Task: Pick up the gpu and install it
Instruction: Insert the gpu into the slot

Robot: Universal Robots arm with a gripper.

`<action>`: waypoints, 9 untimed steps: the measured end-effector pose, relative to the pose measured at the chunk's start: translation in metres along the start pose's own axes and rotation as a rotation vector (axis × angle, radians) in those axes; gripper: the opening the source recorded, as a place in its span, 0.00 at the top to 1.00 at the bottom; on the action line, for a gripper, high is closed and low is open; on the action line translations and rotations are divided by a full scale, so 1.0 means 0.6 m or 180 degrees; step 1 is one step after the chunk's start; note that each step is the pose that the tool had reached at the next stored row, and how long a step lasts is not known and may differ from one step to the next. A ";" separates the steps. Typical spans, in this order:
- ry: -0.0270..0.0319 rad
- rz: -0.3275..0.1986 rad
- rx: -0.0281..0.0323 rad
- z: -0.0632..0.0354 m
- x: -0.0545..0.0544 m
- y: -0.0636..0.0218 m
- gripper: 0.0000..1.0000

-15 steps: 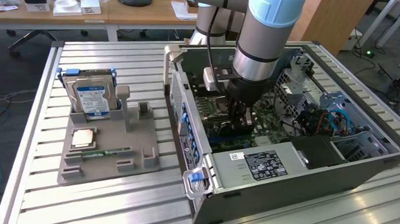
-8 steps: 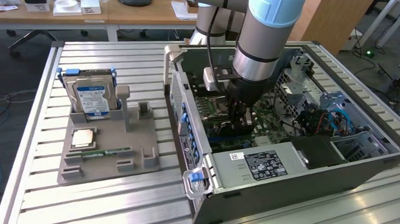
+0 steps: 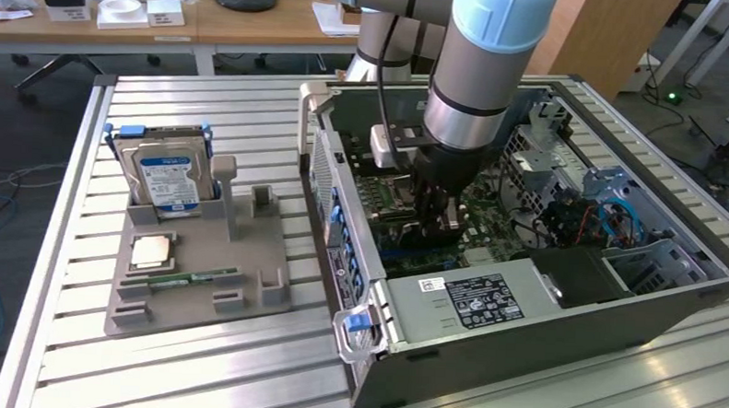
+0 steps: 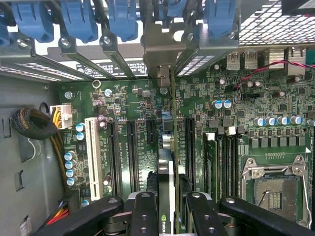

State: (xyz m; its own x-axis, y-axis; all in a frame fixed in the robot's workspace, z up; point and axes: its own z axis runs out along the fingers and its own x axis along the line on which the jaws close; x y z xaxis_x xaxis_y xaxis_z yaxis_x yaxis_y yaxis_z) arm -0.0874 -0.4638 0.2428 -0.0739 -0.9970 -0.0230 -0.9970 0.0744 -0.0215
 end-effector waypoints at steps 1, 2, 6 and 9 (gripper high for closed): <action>0.0000 0.0000 0.0000 0.000 0.000 0.000 0.73; 0.0000 0.0000 0.0000 0.000 0.000 0.000 0.73; -0.0001 0.0000 0.0001 0.001 0.000 0.000 0.73; -0.0001 0.0000 0.0001 0.001 0.000 0.000 0.73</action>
State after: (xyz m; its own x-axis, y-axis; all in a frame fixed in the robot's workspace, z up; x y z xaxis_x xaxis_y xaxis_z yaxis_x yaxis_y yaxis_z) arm -0.0874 -0.4638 0.2424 -0.0739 -0.9970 -0.0233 -0.9970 0.0744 -0.0217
